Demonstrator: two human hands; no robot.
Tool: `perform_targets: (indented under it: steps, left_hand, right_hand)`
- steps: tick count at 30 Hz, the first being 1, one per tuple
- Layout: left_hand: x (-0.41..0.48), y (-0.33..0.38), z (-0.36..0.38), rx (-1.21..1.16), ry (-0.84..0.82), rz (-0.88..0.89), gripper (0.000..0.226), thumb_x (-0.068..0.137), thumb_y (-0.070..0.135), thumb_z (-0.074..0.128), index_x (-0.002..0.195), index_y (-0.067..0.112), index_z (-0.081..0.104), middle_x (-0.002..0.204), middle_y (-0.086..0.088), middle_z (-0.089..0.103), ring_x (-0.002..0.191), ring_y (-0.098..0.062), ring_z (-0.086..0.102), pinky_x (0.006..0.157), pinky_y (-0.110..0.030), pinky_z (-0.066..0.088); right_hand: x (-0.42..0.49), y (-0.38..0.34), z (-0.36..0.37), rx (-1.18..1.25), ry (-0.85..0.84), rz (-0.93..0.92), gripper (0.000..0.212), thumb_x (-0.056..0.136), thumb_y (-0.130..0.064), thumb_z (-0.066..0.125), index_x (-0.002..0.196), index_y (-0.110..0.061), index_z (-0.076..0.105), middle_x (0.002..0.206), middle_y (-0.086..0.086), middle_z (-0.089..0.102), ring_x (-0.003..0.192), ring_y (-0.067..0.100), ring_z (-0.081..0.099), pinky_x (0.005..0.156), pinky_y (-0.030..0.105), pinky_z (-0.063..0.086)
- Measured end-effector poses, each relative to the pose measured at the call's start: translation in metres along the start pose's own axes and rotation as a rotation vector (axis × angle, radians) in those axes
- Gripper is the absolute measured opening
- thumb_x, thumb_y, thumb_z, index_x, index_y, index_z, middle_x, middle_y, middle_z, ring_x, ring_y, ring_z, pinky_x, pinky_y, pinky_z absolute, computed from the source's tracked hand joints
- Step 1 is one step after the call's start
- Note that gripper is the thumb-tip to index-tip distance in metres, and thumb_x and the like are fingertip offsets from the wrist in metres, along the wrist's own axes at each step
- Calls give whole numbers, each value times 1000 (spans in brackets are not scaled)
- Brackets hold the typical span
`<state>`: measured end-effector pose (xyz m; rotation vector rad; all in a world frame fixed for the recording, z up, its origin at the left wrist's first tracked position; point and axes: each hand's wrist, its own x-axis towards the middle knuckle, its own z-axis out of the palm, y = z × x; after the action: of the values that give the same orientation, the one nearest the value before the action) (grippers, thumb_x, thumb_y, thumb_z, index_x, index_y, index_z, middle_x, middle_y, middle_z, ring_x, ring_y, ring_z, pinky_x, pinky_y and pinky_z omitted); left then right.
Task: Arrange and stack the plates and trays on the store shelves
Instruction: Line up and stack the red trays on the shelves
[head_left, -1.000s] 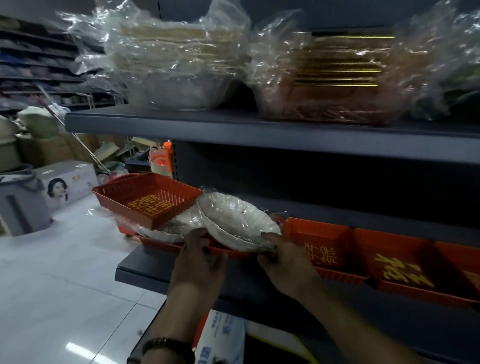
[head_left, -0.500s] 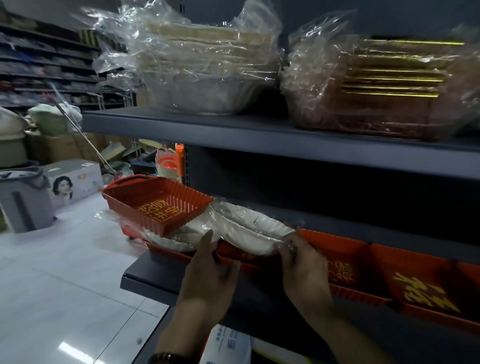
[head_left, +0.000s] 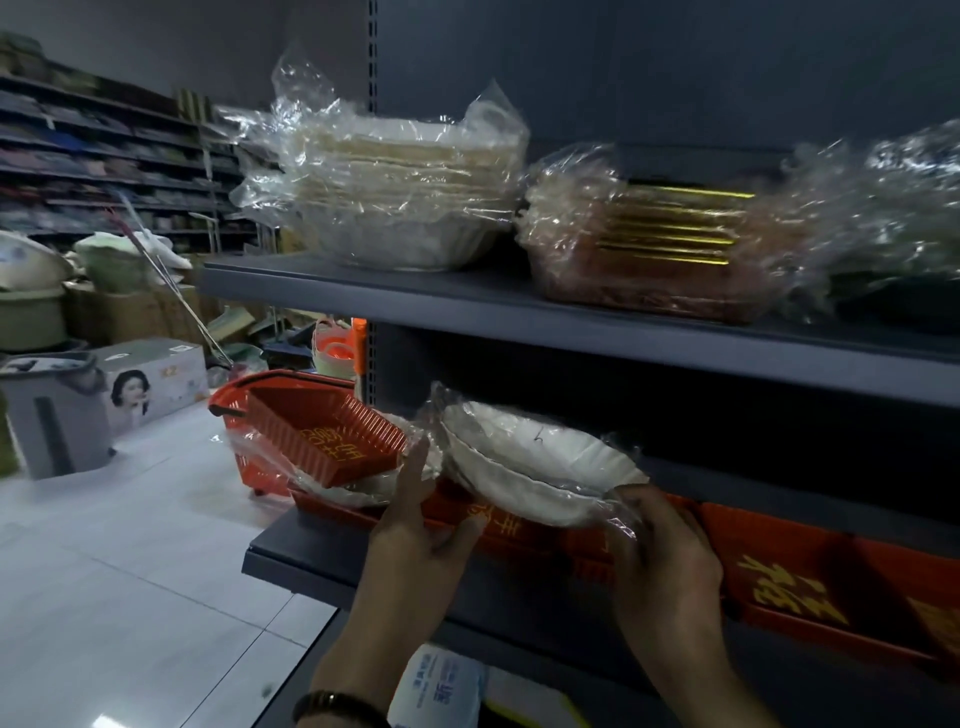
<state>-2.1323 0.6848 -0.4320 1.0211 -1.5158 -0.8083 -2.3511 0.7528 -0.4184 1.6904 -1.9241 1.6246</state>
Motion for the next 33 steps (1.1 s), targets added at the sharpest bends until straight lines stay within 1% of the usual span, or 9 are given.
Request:
perform_targets:
  steps: [3,5,7,10,15,18,20,29,33]
  left_hand:
    - [-16,29,-9,-57,-5,40,98,88,23,86,143,79,28,115,41,66,97,-1,75,82,-22,60]
    - [-31,43,-16,-122,24,83,95,87,17,86,148,71,36,129,27,68,105,-4,75,80,-19,60]
    - [-47,54,-27,-163,67,123,89,85,14,85,152,58,44,136,9,70,113,-9,74,84,-17,60]
    - [-72,71,-48,-76,141,190,77,80,19,85,145,45,54,119,15,77,103,-7,78,77,-15,60]
    - [-116,81,-85,109,315,173,55,69,51,81,119,56,60,108,17,78,90,1,76,70,-29,66]
    - [-127,99,-113,147,396,201,53,63,52,86,110,61,63,107,19,77,90,6,75,66,-11,58]
    - [-134,117,-132,197,420,234,54,62,54,87,111,61,63,110,22,75,90,13,71,68,-6,54]
    - [-136,217,-194,308,503,400,57,71,59,87,122,57,64,116,30,72,108,12,68,80,-22,63]
    - [-114,260,-206,268,499,511,60,76,50,88,130,56,62,119,36,67,112,14,66,81,-17,61]
  right_hand:
    - [-9,-21,-20,31,-5,25,36,90,1,75,107,-31,73,101,-6,65,92,-10,58,82,-5,34]
    - [-16,-37,-30,110,-22,32,45,90,0,77,101,-42,69,101,-4,63,94,-18,56,79,-5,35]
    - [-25,-53,-39,156,-49,21,48,92,-7,76,93,-53,63,99,-8,62,95,-15,56,78,-2,36]
    - [-39,-72,-48,188,-56,-46,35,93,-16,72,95,-51,64,100,-14,62,98,-8,57,81,0,37]
    - [-55,-106,-50,246,-150,-130,48,93,-11,77,101,-56,63,107,-16,63,102,-8,60,81,-1,39]
    - [-59,-130,-53,289,-138,-176,31,95,-26,75,103,-55,66,104,-17,65,100,-5,62,81,0,40]
    - [-60,-149,-57,312,-136,-205,16,101,-38,64,106,-54,65,103,-16,66,100,-7,62,80,1,40]
    - [-25,-225,-90,369,-86,-341,32,90,-10,78,105,-38,71,99,-12,68,95,0,63,80,8,42]
    - [4,-264,-120,432,-96,-355,17,90,-31,77,105,-36,71,102,-14,69,95,-1,65,77,19,50]
